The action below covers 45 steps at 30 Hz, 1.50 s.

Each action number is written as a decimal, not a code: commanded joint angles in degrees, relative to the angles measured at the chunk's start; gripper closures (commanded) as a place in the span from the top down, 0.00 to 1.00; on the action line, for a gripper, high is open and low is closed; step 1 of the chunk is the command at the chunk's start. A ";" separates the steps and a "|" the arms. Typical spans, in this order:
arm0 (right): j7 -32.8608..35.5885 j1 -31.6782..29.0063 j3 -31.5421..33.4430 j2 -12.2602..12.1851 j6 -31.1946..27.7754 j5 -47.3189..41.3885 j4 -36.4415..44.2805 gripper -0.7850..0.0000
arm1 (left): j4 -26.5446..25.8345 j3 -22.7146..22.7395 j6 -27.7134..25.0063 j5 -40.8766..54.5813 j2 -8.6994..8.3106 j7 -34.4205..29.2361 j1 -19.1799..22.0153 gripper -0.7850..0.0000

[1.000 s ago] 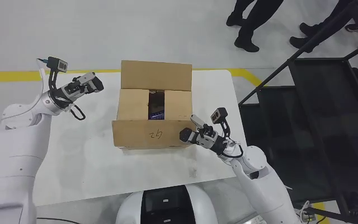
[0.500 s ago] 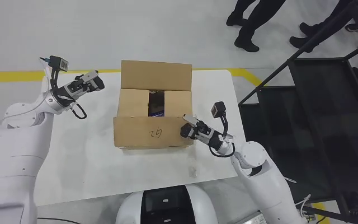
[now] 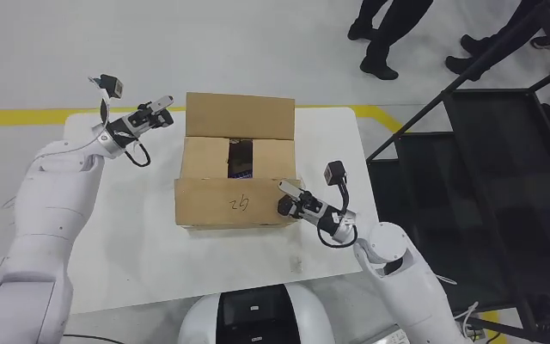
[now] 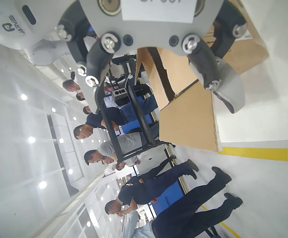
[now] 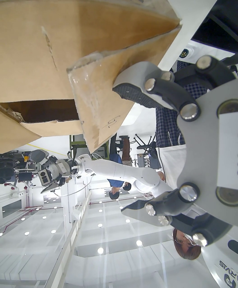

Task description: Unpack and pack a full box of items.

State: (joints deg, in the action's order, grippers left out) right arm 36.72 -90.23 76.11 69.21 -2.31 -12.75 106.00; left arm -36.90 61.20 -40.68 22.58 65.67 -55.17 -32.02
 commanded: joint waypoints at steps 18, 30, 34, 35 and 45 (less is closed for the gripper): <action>-0.51 -1.41 1.23 -0.61 -0.66 -0.72 0.41 1.00 | 17.81 -9.60 -7.39 -7.73 7.99 11.64 8.63 1.00; 0.26 -1.43 1.64 -1.05 1.07 -0.30 1.08 1.00 | 19.30 -4.85 -3.15 8.55 9.20 -5.28 10.15 1.00; 0.61 -1.08 1.02 -1.10 1.49 -0.22 0.60 1.00 | 16.38 -4.05 -0.97 9.77 8.14 -7.47 9.02 1.00; 0.65 -0.98 0.86 -1.11 1.52 -0.20 0.41 1.00 | 15.40 -3.89 -0.35 10.01 7.82 -8.09 8.60 1.00; -0.23 0.04 -0.11 -1.21 1.54 0.68 -0.63 1.00 | 2.34 -1.80 6.32 12.82 3.37 -14.78 1.75 1.00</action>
State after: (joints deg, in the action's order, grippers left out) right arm 36.69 -90.28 76.03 68.01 -0.86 -12.31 105.38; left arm -33.36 59.08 -35.08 34.95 69.52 -69.26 -29.56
